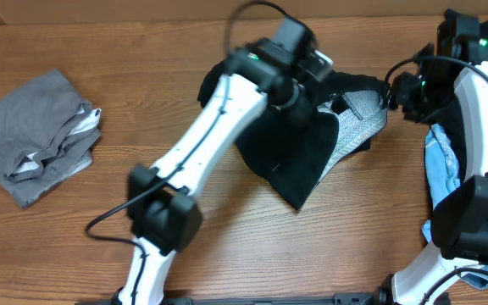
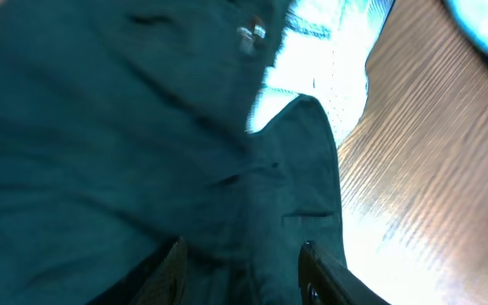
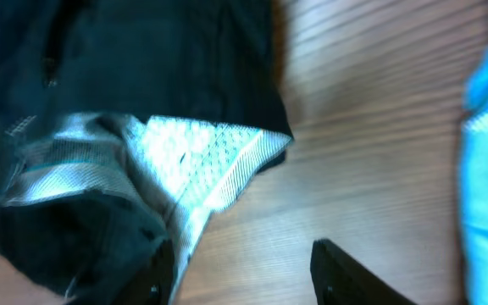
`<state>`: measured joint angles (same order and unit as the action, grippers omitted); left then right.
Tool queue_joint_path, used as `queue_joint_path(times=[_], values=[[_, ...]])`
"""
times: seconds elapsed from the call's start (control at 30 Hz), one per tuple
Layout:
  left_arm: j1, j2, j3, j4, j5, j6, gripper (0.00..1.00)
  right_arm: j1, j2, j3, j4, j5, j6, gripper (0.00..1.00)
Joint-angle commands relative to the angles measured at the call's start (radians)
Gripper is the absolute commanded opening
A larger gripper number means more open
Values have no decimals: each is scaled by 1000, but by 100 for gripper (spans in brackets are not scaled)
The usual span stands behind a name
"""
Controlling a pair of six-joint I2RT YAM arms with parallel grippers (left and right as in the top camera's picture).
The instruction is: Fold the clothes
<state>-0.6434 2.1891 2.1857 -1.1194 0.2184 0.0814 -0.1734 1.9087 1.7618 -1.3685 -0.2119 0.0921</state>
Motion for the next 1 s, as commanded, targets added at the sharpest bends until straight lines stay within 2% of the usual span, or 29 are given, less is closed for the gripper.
queue_joint_path(times=[0.0,0.13,0.3,0.37,0.6,0.67,0.73,0.8,0.97], values=[[-90,88,10,26,-79,27,46,-7,-21,-150,95,-108,-18,56],[-183,164,10,50,-243,7,46,-7,-21,-285,227,-108,-17,56],[-201,192,9,50,-260,-61,45,-7,-21,-427,381,-213,-17,56],[-202,213,9,43,-312,-66,45,-7,-21,-465,436,-237,-17,56],[-203,232,9,45,-311,-92,44,-9,-21,-480,538,-236,-2,55],[-203,232,9,24,-311,-112,43,-10,-21,-480,579,-265,17,47],[-203,232,9,-2,-312,-111,43,-13,-21,-480,605,-336,17,31],[-203,232,9,-6,-312,-111,43,-13,-21,-480,605,-340,17,4],[-209,232,10,-21,-311,-110,41,-25,-21,-475,577,-336,16,4]])
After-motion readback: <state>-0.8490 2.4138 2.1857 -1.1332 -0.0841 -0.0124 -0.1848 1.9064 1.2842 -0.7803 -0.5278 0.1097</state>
